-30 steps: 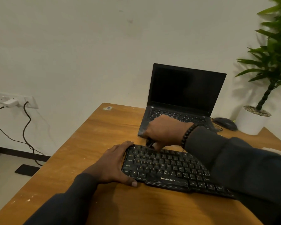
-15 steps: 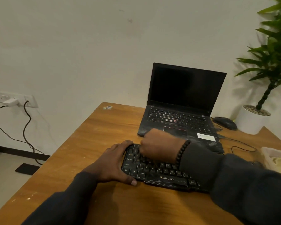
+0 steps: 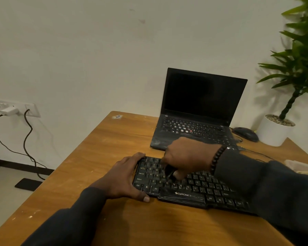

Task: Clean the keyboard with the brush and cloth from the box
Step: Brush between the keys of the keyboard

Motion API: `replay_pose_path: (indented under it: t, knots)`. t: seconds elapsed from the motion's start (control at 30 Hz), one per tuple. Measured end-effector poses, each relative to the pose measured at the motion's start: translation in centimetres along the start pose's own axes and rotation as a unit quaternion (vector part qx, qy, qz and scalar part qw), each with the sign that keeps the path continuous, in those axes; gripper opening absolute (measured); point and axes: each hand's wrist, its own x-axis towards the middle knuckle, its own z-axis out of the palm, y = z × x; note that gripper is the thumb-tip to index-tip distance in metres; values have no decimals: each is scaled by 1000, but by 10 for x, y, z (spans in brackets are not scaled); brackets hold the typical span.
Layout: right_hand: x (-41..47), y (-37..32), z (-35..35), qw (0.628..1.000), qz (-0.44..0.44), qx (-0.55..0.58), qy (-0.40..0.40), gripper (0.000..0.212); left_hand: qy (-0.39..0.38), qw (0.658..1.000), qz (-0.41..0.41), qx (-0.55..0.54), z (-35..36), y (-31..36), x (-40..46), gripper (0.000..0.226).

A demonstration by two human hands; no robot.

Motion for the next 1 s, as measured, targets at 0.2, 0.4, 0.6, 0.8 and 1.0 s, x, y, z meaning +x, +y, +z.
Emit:
replay_pose_path:
  t: [0.2,0.4,0.6,0.8,1.0]
  knots:
    - [-5,35,-2,997,69,-24,-5,36,-2,1000,2,-9,0,0,-1,134]
    - [1,7,9,999,13,-42,-29,33,3,1000,5,-9,0,-1,-1,131]
    - [-7,24,-1,998,42,-39,9,32,0,1000,2,-11,0,1,0,133]
    - [-11,0,2,1000,-13,3,-16,36,1,1000,4,-2,0,0,0,133]
    - [-5,25,10,997,71,-14,-16,35,2,1000,2,-12,1,-1,-2,132]
